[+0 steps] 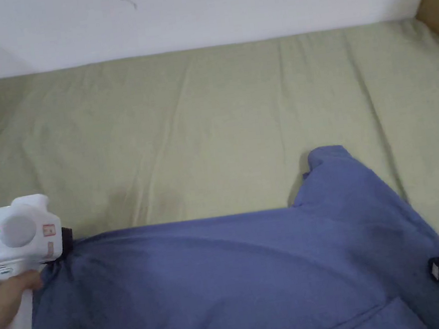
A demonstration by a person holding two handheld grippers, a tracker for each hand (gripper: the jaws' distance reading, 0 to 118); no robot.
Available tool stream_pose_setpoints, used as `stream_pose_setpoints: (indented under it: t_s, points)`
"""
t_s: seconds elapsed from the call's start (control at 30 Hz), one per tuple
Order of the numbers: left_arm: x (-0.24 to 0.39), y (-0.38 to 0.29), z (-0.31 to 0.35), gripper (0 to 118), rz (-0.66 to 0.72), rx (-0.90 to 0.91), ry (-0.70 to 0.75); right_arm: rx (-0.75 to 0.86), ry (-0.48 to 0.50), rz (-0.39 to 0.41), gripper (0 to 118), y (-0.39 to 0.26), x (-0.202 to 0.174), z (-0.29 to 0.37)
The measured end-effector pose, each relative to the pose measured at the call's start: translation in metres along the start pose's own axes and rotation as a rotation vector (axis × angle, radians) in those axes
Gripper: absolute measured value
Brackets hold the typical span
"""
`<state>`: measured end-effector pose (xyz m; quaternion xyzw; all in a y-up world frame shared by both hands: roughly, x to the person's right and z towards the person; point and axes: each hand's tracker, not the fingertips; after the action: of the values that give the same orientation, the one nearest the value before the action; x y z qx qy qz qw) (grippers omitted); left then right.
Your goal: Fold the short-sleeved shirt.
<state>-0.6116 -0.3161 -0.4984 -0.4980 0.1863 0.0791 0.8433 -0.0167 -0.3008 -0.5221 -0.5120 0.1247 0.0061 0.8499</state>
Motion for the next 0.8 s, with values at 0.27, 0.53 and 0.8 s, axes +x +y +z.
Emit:
stream_pose_setpoints:
  t_s: [0.27, 0.53, 0.8]
  points:
    - [-0.009, 0.002, 0.017, 1, 0.017, 0.013, -0.038, 0.028, 0.039, -0.006, 74, 0.07, 0.006, -0.014]
    - [-0.012, -0.003, 0.011, 1, -0.004, -0.005, -0.043, -0.064, 0.001, 0.028, 77, 0.132, -0.003, -0.086]
    - [-0.011, -0.004, 0.013, 1, -0.006, -0.009, -0.043, -0.031, -0.117, 0.149, 10, 0.117, -0.016, -0.082]
